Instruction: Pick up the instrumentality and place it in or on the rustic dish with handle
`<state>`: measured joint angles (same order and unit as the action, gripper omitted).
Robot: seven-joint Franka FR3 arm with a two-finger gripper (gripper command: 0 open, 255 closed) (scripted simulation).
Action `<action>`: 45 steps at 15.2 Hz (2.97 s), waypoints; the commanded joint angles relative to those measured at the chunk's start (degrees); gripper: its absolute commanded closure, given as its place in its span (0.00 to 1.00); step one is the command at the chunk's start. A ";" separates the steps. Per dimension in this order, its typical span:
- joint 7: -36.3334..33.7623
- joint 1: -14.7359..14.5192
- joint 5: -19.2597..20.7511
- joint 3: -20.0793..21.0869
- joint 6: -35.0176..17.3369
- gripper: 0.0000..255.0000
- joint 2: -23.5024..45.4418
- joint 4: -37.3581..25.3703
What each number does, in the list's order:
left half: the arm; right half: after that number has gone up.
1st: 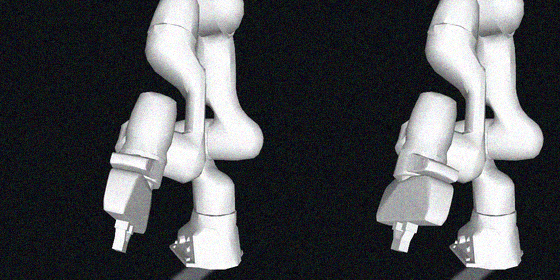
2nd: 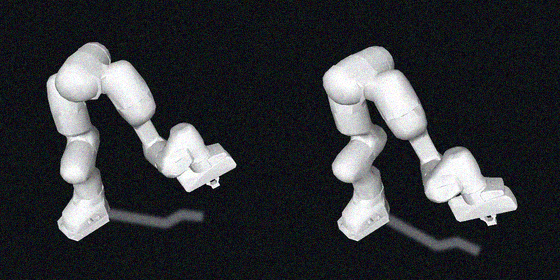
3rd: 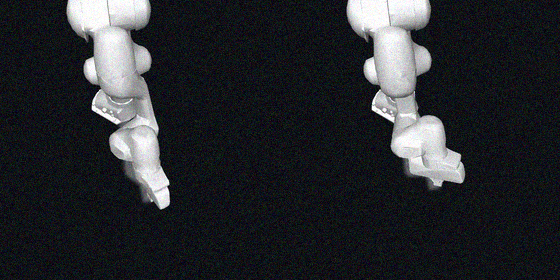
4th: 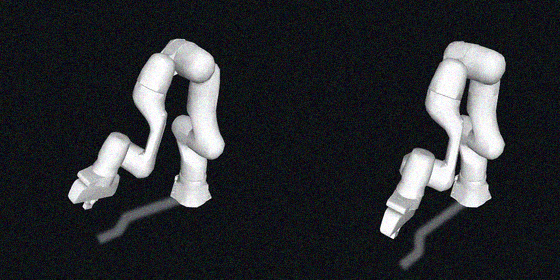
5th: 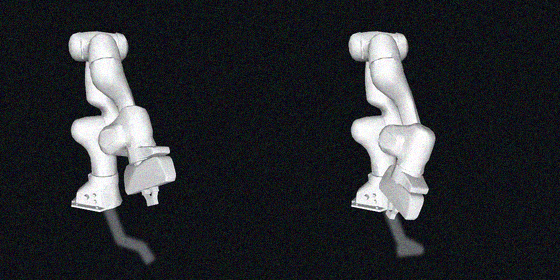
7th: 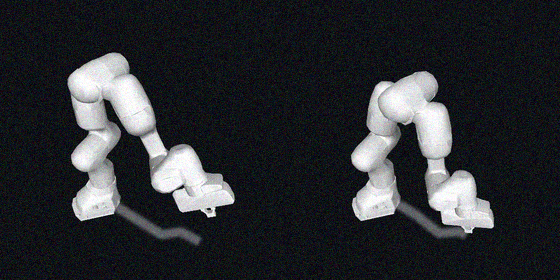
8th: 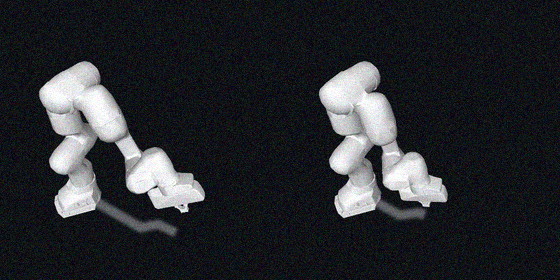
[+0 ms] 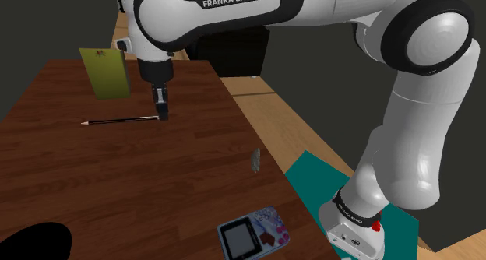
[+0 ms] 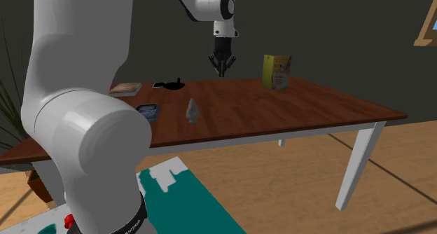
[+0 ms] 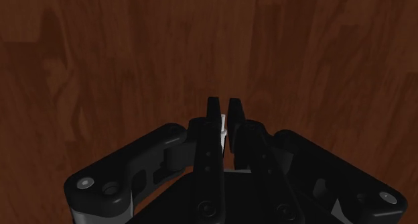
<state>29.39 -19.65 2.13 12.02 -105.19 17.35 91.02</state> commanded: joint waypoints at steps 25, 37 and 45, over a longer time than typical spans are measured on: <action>-26.13 -24.95 6.99 5.16 13.12 1.00 26.05 -39.13; -26.49 -23.53 7.03 5.13 2.97 1.00 25.19 -27.95; -26.49 -23.53 7.03 5.13 2.98 1.00 25.20 -27.96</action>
<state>2.90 -43.18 9.16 17.15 -102.21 42.54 63.06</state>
